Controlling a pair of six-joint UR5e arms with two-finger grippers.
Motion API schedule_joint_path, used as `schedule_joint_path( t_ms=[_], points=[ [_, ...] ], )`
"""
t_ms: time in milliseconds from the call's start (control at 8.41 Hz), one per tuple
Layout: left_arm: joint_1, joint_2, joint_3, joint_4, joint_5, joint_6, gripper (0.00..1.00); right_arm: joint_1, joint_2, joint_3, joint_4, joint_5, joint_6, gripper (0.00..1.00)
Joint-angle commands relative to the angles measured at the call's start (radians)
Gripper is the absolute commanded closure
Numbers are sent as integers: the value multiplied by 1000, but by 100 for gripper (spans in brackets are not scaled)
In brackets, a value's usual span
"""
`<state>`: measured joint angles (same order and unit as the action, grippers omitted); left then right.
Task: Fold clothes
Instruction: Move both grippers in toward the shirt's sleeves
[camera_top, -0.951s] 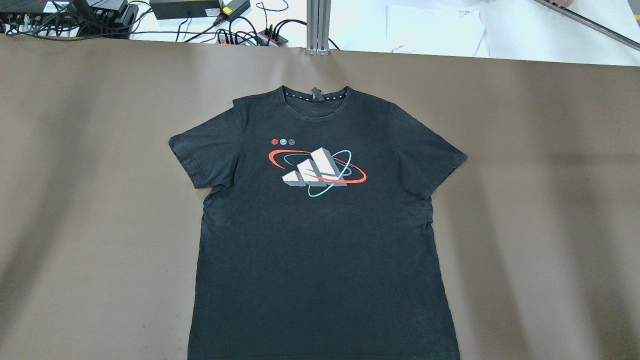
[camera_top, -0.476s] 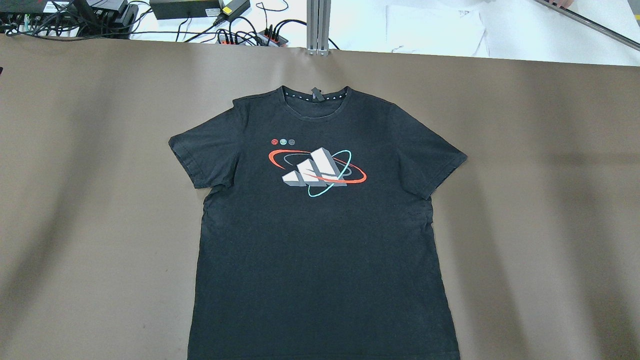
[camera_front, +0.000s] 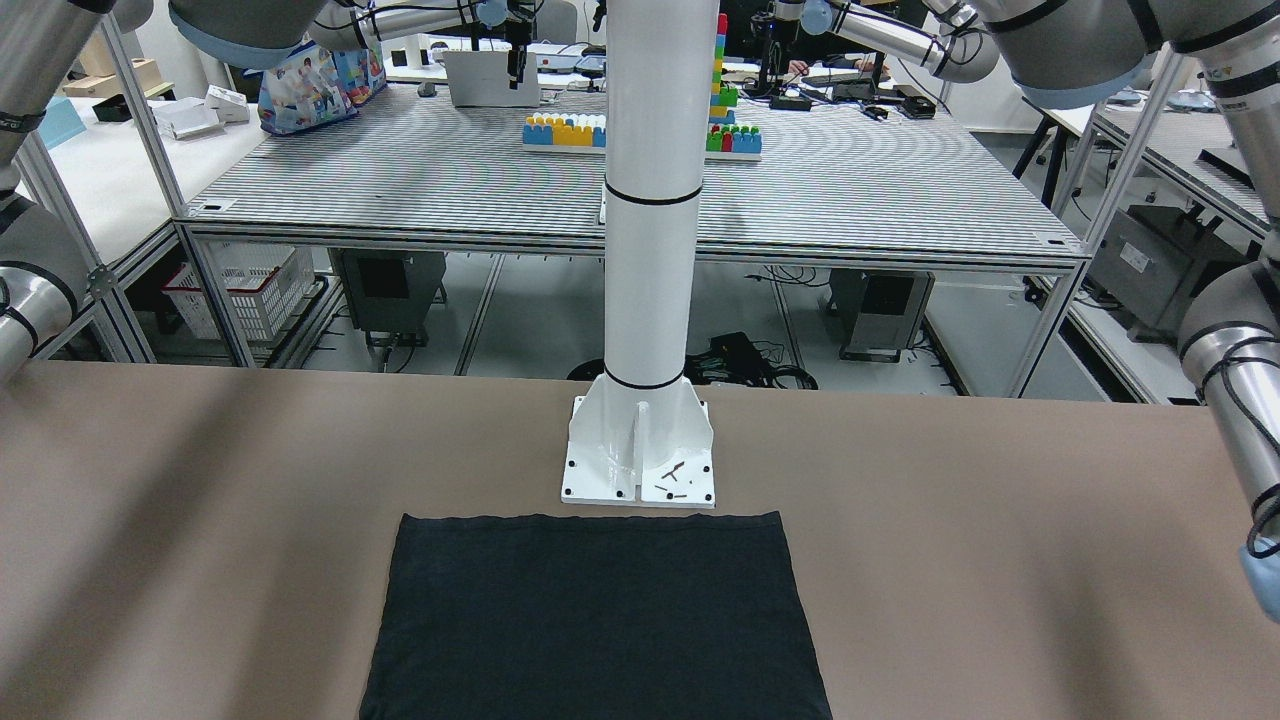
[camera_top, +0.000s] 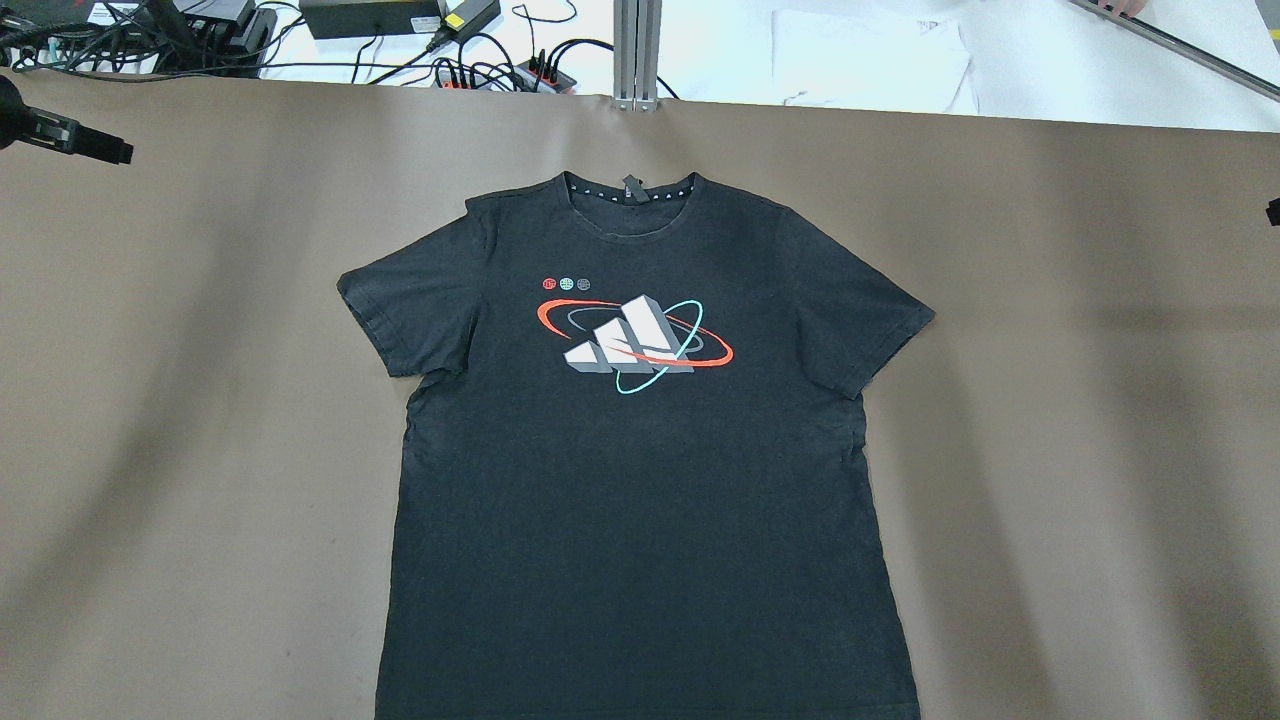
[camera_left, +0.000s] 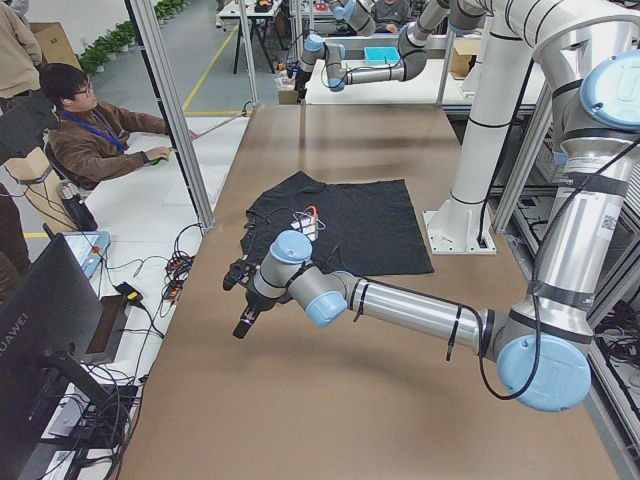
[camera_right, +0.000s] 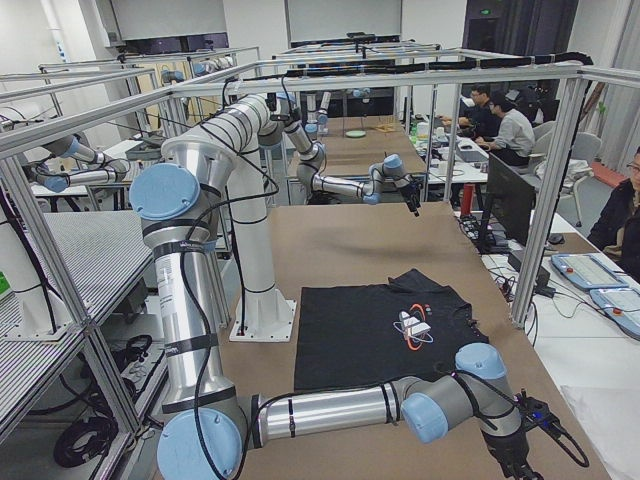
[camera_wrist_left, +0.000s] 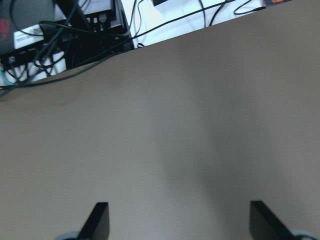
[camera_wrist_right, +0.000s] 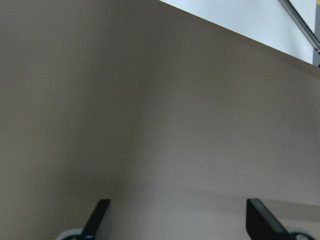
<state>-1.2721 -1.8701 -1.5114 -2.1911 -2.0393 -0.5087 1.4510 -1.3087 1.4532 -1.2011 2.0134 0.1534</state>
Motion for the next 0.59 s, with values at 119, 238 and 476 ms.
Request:
schedule_joint_path(
  t_ms=[119, 238, 476],
  points=[
    [117, -76, 138, -230, 2, -255, 0, -87, 2, -7, 100, 48, 208, 6],
    [126, -93, 145, -230, 5, -275, 0, -112, 2, -7, 124, 48, 236, 6],
    [128, -147, 204, -231, 5, -283, 0, -194, 2, -10, 219, 47, 409, 6]
  ],
)
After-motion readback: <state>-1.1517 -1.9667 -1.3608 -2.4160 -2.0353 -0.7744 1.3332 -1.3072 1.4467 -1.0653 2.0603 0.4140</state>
